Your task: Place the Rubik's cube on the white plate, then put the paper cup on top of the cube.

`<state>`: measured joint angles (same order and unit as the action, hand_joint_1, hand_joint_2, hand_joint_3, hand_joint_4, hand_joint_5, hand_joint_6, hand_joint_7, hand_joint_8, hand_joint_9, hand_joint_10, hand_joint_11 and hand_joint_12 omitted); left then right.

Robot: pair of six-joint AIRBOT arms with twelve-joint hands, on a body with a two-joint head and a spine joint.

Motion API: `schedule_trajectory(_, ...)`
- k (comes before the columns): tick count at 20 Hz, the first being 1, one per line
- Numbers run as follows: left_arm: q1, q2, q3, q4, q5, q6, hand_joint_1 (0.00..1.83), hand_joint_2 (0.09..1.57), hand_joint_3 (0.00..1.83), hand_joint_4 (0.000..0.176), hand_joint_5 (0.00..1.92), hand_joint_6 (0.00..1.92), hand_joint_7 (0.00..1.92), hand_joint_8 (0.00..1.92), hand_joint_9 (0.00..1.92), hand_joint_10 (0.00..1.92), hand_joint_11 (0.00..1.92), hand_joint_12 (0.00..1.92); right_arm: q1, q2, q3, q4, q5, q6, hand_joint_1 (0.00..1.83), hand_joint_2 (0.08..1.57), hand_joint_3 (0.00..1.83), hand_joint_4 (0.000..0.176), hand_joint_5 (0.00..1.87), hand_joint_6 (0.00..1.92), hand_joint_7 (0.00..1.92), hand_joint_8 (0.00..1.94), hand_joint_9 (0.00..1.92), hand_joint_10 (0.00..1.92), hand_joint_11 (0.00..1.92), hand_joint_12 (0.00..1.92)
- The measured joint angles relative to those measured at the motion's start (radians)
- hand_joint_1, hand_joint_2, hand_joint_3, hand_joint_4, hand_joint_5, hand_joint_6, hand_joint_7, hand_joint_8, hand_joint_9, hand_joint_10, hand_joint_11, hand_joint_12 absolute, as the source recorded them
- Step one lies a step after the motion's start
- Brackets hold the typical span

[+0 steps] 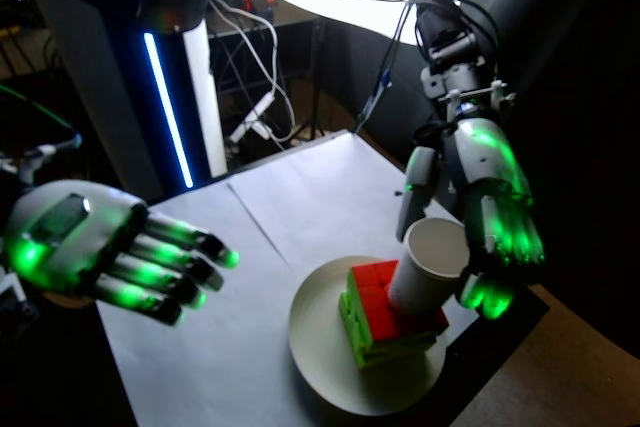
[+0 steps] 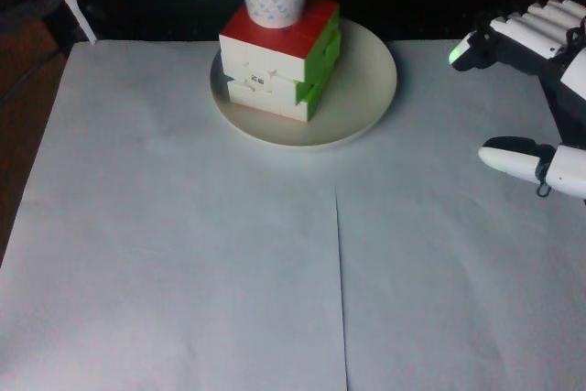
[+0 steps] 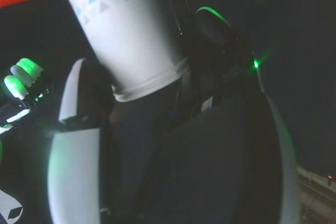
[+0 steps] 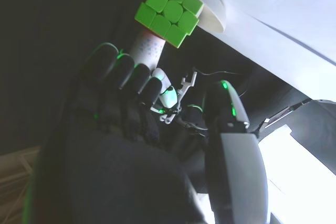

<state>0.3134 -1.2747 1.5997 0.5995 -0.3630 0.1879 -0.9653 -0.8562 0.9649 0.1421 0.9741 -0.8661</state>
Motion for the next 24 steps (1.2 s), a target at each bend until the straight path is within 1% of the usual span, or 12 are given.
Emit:
schedule_trajectory(1,0.0,0.001,0.0,0.0,-0.002,-0.001,0.73,1.04,0.0,0.117,0.0,0.0,0.0,0.0,0.0,0.0,0.0,0.03,-0.002,0.0,0.0,0.002,0.001,0.0,0.83,1.22,0.0,0.0,0.07,0.94,0.14,1.06,0.06,1.42,0.0,1.74)
schedule_trajectory(4,0.0,0.004,0.0,0.0,-0.005,-0.001,0.72,1.02,0.0,0.131,0.0,0.0,0.0,0.0,0.0,0.0,0.0,0.0,-0.006,0.0,0.0,0.005,-0.006,0.0,0.88,1.21,0.0,0.0,0.04,1.07,0.11,1.16,0.03,1.44,0.0,1.7)
schedule_trajectory(7,0.0,0.033,-0.027,-0.004,-0.023,0.006,0.68,0.99,0.0,0.174,0.0,0.0,0.0,0.0,0.0,0.0,0.0,0.0,-0.006,0.0,0.0,0.004,-0.006,0.0,0.8,1.19,0.0,0.0,0.07,0.91,0.13,1.03,0.04,1.41,0.0,1.8)
schedule_trajectory(9,-0.01,0.08,-0.087,-0.042,-0.042,0.105,0.64,1.01,0.0,0.176,0.0,0.0,0.0,0.0,0.0,0.0,0.01,0.0,-0.006,0.002,0.0,0.007,-0.006,0.0,0.89,1.2,0.0,0.0,0.04,1.03,0.12,1.17,0.04,1.47,0.0,1.75)
schedule_trajectory(10,-0.021,0.105,-0.115,-0.054,-0.055,0.142,0.64,1.02,0.0,0.118,0.0,0.0,0.0,0.0,0.0,0.0,0.02,0.01,-0.006,0.005,-0.001,0.006,-0.006,0.0,0.89,1.22,0.01,0.0,0.03,1.04,0.11,1.12,0.06,1.47,0.0,1.76)
schedule_trajectory(12,-0.024,0.151,-0.15,-0.084,-0.121,0.164,0.67,1.0,0.0,0.171,0.0,0.0,0.0,0.0,0.0,0.0,0.0,0.0,-0.006,0.01,-0.005,0.007,-0.006,0.0,0.84,1.22,0.0,0.0,0.02,1.04,0.1,1.18,0.04,1.53,0.0,1.81)
schedule_trajectory(14,-0.024,0.195,-0.19,-0.111,-0.147,0.205,0.67,0.99,0.0,0.176,0.0,0.0,0.0,0.0,0.0,0.0,0.0,0.0,-0.006,0.013,-0.011,0.008,-0.004,0.0,0.87,1.22,0.0,0.0,0.01,1.04,0.07,1.2,0.01,1.5,0.0,1.78)
schedule_trajectory(19,-0.022,0.285,-0.28,-0.158,-0.231,0.303,0.46,0.99,0.0,0.176,0.0,0.0,0.0,0.0,0.0,0.0,0.03,0.02,-0.006,0.041,-0.032,-0.001,0.025,-0.016,0.66,1.25,0.0,0.0,0.03,0.37,0.21,0.21,0.06,0.84,0.0,1.45)
schedule_trajectory(20,-0.011,0.304,-0.296,-0.179,-0.256,0.319,0.35,1.03,0.0,0.176,0.0,0.0,0.0,0.0,0.0,0.0,0.01,0.36,-0.006,0.052,-0.035,0.001,0.048,-0.016,0.57,1.27,0.01,0.004,0.02,0.22,0.15,0.12,0.03,0.67,0.0,1.28)
schedule_trajectory(21,0.005,0.325,-0.318,-0.202,-0.279,0.349,0.28,1.07,0.0,0.17,0.0,0.0,0.0,0.0,0.0,0.0,0.0,0.09,-0.006,0.063,-0.035,0.004,0.062,-0.019,0.4,1.3,0.01,0.013,0.0,0.02,0.05,0.01,0.02,0.37,0.0,0.97)
schedule_trajectory(22,0.019,0.34,-0.334,-0.208,-0.294,0.375,0.33,1.14,0.02,0.152,0.0,0.0,0.0,0.0,0.0,0.0,0.0,0.0,-0.006,0.071,-0.035,0.007,0.069,-0.021,0.27,1.32,0.0,0.043,0.0,0.0,0.0,0.0,0.0,0.04,0.0,0.42)
schedule_trajectory(24,0.032,0.369,-0.369,-0.228,-0.304,0.419,0.32,1.19,0.03,0.172,0.0,0.0,0.0,0.0,0.0,0.0,0.01,0.01,-0.006,0.081,-0.036,0.01,0.085,-0.022,0.15,1.33,0.0,0.032,0.0,0.0,0.0,0.0,0.0,0.0,0.0,0.01)
